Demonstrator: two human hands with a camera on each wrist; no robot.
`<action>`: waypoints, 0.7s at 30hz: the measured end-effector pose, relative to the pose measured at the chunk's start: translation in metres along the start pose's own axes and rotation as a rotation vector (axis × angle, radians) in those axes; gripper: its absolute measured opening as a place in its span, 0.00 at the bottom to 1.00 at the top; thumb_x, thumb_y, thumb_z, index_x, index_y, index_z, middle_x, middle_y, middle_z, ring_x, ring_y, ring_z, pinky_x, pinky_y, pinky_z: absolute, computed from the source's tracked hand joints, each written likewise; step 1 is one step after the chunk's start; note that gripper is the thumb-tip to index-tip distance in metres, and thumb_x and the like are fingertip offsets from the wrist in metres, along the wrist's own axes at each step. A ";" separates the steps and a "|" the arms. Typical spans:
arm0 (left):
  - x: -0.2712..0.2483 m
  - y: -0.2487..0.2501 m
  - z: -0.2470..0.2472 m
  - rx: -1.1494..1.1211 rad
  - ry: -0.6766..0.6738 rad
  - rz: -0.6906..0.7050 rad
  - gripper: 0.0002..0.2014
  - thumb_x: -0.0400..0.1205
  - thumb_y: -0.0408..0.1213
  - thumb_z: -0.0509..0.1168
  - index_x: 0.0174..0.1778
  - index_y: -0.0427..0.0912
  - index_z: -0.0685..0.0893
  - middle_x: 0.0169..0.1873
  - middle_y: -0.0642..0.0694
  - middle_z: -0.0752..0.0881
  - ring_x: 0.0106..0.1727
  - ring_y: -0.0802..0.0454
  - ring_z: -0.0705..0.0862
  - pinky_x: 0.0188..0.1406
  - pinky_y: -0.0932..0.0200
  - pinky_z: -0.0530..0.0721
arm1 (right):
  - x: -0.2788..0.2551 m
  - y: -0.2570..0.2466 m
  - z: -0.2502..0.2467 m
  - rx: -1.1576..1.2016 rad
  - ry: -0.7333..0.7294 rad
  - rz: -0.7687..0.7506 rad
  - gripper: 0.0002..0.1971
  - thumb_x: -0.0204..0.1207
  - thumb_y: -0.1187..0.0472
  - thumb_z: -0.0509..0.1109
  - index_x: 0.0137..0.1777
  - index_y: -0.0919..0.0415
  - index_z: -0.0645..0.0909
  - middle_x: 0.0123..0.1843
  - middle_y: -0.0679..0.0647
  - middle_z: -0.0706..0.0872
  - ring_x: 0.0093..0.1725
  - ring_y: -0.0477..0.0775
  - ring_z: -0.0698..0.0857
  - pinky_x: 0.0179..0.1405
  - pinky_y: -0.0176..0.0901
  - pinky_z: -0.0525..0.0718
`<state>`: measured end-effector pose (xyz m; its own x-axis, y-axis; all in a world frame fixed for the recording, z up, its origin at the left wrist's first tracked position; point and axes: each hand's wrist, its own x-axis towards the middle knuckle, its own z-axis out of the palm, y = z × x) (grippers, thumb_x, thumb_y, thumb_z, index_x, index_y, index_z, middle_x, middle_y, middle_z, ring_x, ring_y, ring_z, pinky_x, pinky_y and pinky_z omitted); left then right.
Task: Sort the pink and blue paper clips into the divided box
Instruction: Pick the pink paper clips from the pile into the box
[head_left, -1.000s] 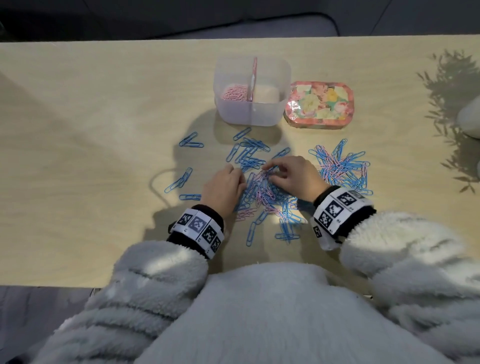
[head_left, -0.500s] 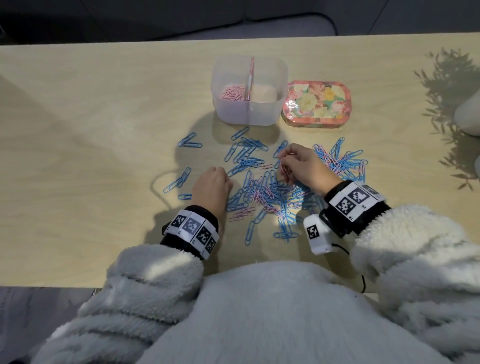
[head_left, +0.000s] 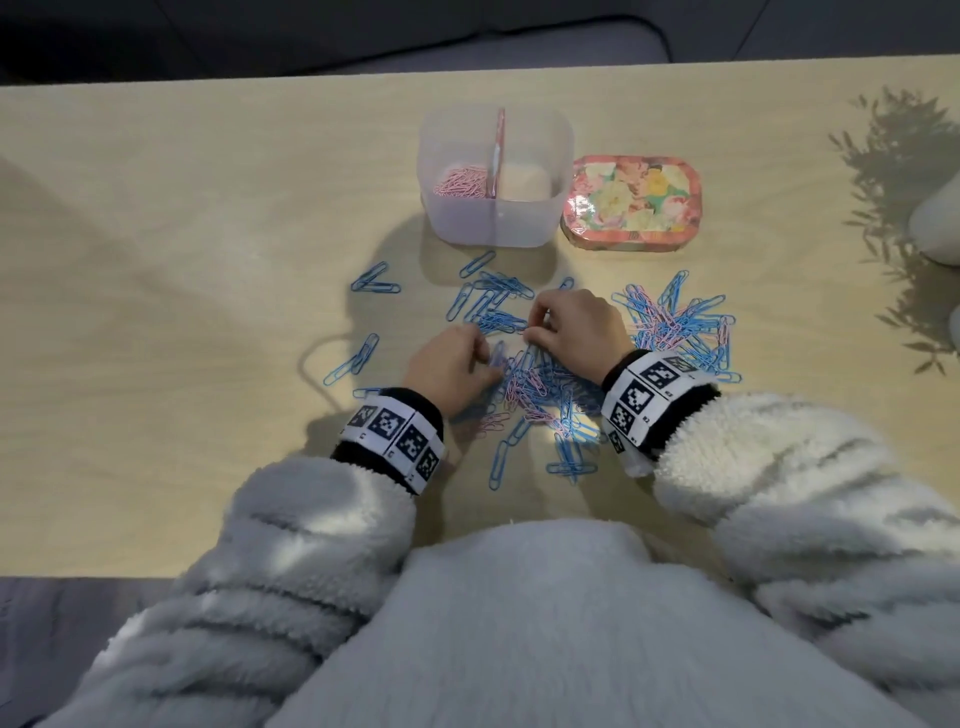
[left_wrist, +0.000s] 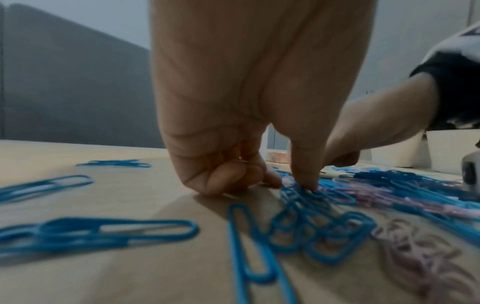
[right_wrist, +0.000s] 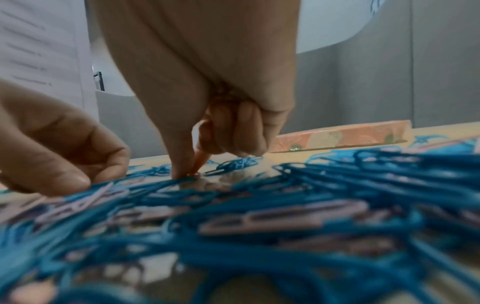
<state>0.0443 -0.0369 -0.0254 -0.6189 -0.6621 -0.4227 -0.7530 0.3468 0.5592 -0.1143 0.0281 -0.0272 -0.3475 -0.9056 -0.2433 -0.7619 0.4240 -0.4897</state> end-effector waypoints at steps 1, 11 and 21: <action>0.000 -0.004 -0.001 0.023 0.017 -0.001 0.08 0.77 0.41 0.68 0.41 0.44 0.74 0.38 0.47 0.77 0.40 0.48 0.75 0.39 0.57 0.70 | 0.001 0.000 0.000 -0.008 -0.019 0.004 0.09 0.74 0.53 0.71 0.46 0.58 0.81 0.48 0.56 0.87 0.50 0.58 0.83 0.45 0.44 0.73; -0.002 -0.021 -0.015 0.100 0.191 0.104 0.08 0.81 0.42 0.63 0.50 0.41 0.79 0.40 0.49 0.74 0.41 0.52 0.72 0.42 0.57 0.70 | -0.007 0.019 -0.013 0.615 -0.099 0.134 0.08 0.75 0.73 0.63 0.40 0.60 0.74 0.28 0.52 0.76 0.17 0.40 0.76 0.17 0.28 0.72; 0.014 0.012 0.018 0.180 0.080 0.149 0.09 0.78 0.43 0.65 0.46 0.42 0.78 0.49 0.43 0.82 0.54 0.43 0.80 0.48 0.51 0.76 | -0.031 0.010 -0.003 0.367 -0.280 0.052 0.09 0.73 0.57 0.72 0.37 0.55 0.75 0.28 0.45 0.77 0.27 0.46 0.77 0.31 0.40 0.72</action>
<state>0.0227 -0.0300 -0.0370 -0.7114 -0.6432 -0.2831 -0.6872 0.5522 0.4720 -0.1129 0.0607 -0.0215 -0.1802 -0.8655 -0.4674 -0.4859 0.4915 -0.7227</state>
